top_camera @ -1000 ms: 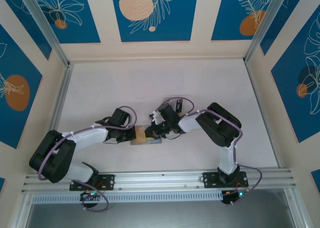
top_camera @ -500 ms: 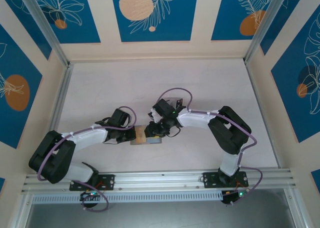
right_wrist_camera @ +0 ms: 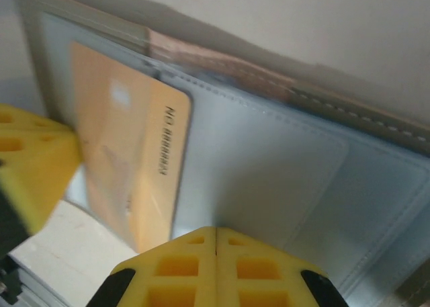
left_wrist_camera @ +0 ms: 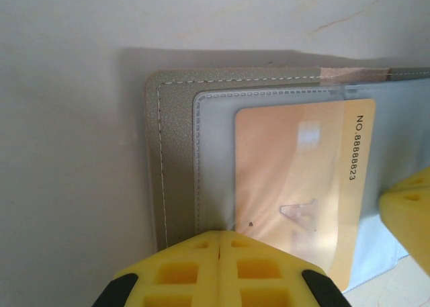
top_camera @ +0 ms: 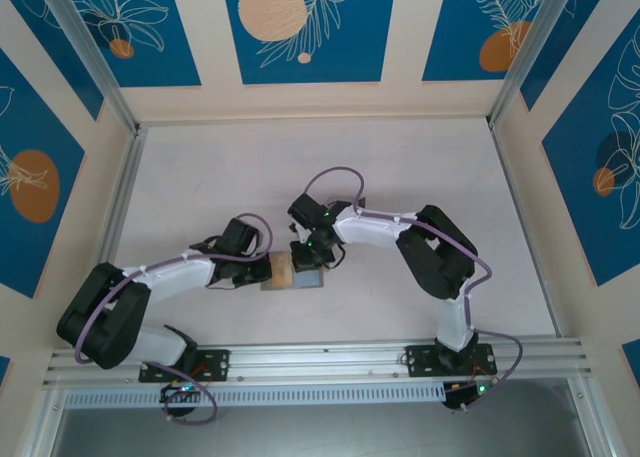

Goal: Put the credit cards into the card holder

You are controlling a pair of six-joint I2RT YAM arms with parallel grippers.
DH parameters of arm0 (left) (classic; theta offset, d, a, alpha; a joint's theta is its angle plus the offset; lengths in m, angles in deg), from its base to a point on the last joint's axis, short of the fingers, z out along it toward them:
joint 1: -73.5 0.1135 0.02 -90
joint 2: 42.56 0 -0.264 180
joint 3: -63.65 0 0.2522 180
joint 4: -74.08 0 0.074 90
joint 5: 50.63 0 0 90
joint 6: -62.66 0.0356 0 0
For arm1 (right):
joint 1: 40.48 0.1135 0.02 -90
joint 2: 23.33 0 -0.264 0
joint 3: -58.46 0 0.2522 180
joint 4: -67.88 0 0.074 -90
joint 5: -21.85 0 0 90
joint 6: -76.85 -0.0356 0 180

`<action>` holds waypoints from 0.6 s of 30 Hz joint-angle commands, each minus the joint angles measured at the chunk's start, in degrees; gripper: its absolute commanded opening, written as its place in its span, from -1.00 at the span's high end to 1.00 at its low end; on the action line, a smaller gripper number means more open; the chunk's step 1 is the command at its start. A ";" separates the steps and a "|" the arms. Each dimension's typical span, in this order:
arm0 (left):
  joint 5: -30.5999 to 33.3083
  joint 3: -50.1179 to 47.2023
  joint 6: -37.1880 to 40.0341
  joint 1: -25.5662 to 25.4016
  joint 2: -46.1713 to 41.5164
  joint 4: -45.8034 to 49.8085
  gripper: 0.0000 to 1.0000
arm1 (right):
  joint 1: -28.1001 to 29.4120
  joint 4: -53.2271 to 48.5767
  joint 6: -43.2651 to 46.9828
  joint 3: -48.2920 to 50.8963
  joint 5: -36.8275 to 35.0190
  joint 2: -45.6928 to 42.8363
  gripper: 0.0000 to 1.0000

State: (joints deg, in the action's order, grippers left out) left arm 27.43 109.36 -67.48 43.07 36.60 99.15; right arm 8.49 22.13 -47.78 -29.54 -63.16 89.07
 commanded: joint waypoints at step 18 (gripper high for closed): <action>-0.33 -2.59 -0.36 0.47 -1.76 0.57 0.83 | 1.11 2.67 -2.24 -2.90 6.56 4.29 1.00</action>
State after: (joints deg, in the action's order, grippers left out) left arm 26.79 108.02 -67.50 43.13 35.57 97.27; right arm 9.76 24.73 -49.12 -32.51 -57.91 92.55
